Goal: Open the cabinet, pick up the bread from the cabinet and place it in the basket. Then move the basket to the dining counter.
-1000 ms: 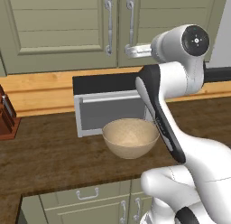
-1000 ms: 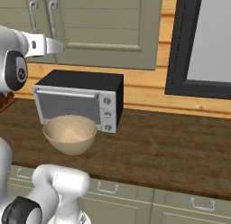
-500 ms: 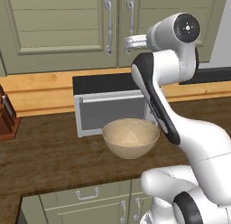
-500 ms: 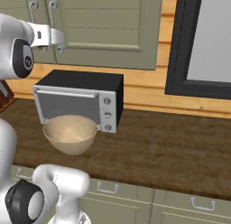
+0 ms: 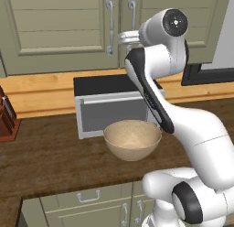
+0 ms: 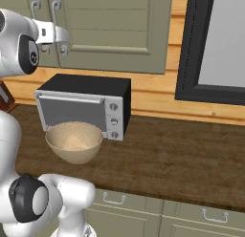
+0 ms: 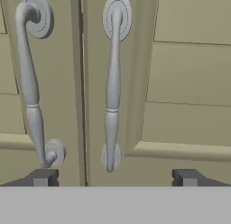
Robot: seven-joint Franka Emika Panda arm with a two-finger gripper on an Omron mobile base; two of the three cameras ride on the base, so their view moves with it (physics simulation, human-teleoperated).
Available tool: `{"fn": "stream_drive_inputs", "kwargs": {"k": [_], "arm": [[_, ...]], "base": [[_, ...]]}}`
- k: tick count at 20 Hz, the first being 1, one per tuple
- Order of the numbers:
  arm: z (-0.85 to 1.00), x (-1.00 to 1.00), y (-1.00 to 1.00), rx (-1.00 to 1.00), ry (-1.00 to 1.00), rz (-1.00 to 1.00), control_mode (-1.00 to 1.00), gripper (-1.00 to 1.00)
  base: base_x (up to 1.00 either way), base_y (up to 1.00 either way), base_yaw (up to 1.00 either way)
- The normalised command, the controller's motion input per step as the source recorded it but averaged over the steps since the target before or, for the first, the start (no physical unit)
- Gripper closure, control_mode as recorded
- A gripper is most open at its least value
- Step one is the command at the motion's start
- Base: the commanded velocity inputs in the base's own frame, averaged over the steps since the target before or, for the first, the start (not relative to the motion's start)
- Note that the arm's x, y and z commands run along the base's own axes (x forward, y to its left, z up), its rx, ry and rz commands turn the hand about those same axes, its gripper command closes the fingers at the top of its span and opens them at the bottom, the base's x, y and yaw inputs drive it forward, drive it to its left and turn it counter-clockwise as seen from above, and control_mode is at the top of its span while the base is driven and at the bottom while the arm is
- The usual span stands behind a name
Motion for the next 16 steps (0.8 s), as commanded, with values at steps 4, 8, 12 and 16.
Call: {"fn": "stream_drive_inputs", "kwargs": {"k": [4,8,12,16], "arm": [[0.00,0.33,0.06,0.00,0.00,0.00,-1.00,-1.00],[0.00,0.25,0.00,0.00,0.00,0.00,-1.00,-1.00],[-0.04,0.29,0.00,0.00,-0.02,0.00,-1.00,-1.00],[-0.01,0.44,0.00,0.00,0.00,0.00,-1.00,-1.00]], "base": [[0.00,0.00,0.00],[0.00,0.00,0.00],[0.00,0.00,0.00],[0.00,0.00,0.00]]}}
